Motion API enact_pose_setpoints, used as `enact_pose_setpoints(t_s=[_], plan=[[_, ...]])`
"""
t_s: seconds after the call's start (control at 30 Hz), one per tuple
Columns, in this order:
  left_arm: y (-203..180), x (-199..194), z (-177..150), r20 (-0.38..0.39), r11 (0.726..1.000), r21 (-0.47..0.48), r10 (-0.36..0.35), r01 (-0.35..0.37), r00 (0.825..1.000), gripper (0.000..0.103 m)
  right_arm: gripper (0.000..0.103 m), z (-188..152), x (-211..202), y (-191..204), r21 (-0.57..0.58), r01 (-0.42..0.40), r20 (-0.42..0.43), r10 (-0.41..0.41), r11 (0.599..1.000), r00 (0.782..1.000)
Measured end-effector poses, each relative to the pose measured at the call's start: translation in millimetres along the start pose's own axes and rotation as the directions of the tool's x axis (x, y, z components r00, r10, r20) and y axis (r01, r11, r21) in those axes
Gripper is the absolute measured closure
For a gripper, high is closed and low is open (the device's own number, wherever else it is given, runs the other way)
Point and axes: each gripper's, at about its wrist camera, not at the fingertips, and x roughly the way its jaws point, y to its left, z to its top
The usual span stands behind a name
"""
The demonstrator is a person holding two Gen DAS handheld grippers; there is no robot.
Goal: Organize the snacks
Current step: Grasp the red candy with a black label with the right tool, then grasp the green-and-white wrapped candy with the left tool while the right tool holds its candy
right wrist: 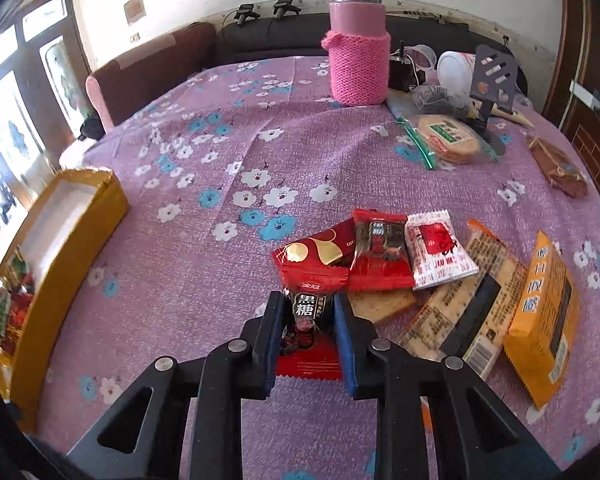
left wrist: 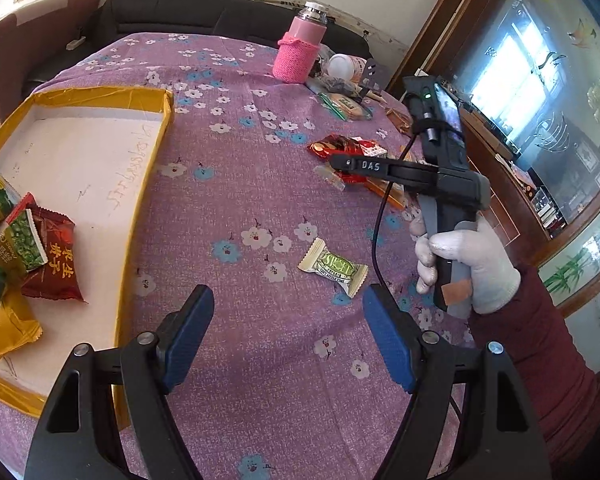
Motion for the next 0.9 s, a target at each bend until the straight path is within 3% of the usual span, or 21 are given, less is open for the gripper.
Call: enact_pose_setpoints(t_s=[0.17,0.33,0.47,0.5,0.57,0.9], plan=[[-7,25,-4,-0.05,1.0,0.019,-0.003,0.004,0.999,0.026,0.077,-18,-33,-14,0.108,-0.082,0.059,0.076,0.991,0.995],[-22,53,1,-0.099,0.999,0.027,-0.035,0.038,0.994,0.026,0.077,-50,-53,-32,0.219,-0.202,0.118,0.179,0.955,0.977],[-41,80,8,-0.121,0.996,0.091,-0.001,0.012,0.993,0.027,0.077,-64,-53,-42,0.252,-0.211,0.134,0.182,0.944,0.974],[-46,83,8,-0.107,0.992,0.126,0.029,-0.016,0.994,0.032,0.077,-64,-53,-46,0.264,-0.218,0.139,0.187,0.939,0.972],[-55,86,7,-0.092,0.982,0.184,0.056,-0.038,0.994,0.057,0.077,-63,-52,-52,0.281,-0.241,0.148,0.206,0.929,0.967],[-49,63,18,0.009,0.989,0.143,0.032,-0.033,0.999,0.082,0.077,-67,-57,-47,0.252,-0.215,0.169,0.176,0.943,0.97]])
